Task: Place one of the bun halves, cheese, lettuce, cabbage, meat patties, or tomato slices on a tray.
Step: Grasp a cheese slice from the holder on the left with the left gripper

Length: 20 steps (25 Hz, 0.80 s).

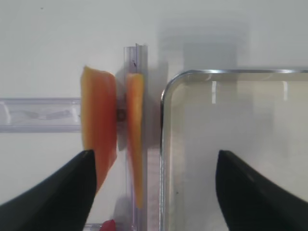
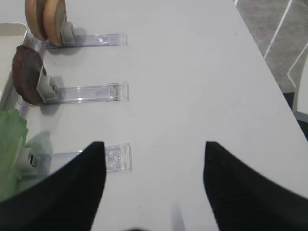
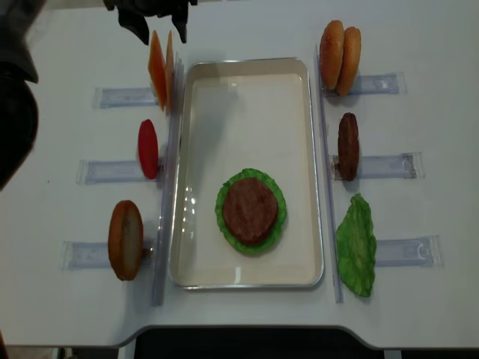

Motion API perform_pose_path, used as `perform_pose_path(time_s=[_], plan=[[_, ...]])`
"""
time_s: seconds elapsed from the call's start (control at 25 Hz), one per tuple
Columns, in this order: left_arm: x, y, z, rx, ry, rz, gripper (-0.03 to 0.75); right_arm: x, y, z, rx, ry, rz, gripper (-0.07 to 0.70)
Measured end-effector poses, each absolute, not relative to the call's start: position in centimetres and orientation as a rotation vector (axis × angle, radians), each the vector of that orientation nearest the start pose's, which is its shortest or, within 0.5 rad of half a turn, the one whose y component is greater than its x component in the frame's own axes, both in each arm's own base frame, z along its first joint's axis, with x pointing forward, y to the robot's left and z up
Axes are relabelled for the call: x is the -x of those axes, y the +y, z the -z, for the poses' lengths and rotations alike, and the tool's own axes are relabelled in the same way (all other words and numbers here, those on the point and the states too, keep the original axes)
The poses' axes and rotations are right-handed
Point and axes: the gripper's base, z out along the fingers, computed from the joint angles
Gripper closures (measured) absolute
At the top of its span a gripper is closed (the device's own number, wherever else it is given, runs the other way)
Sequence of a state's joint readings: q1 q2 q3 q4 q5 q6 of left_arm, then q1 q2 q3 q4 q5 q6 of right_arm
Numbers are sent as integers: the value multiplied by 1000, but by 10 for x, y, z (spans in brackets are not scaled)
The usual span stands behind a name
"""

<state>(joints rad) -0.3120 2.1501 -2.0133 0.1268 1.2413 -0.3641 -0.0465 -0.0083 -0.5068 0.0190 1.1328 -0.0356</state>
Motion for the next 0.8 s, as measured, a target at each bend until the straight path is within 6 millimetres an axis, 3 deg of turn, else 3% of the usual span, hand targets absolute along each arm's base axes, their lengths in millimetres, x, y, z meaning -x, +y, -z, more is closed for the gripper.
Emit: perform_pose_path(time_s=[0.64,0.8], plan=[[-447,-136,-257,78,2818,-15,126,10,2,-273,-10,2101,26,208],[-451,-137,-248,75,2826,-18,126,10,2,-273,-10,2101,26,208]])
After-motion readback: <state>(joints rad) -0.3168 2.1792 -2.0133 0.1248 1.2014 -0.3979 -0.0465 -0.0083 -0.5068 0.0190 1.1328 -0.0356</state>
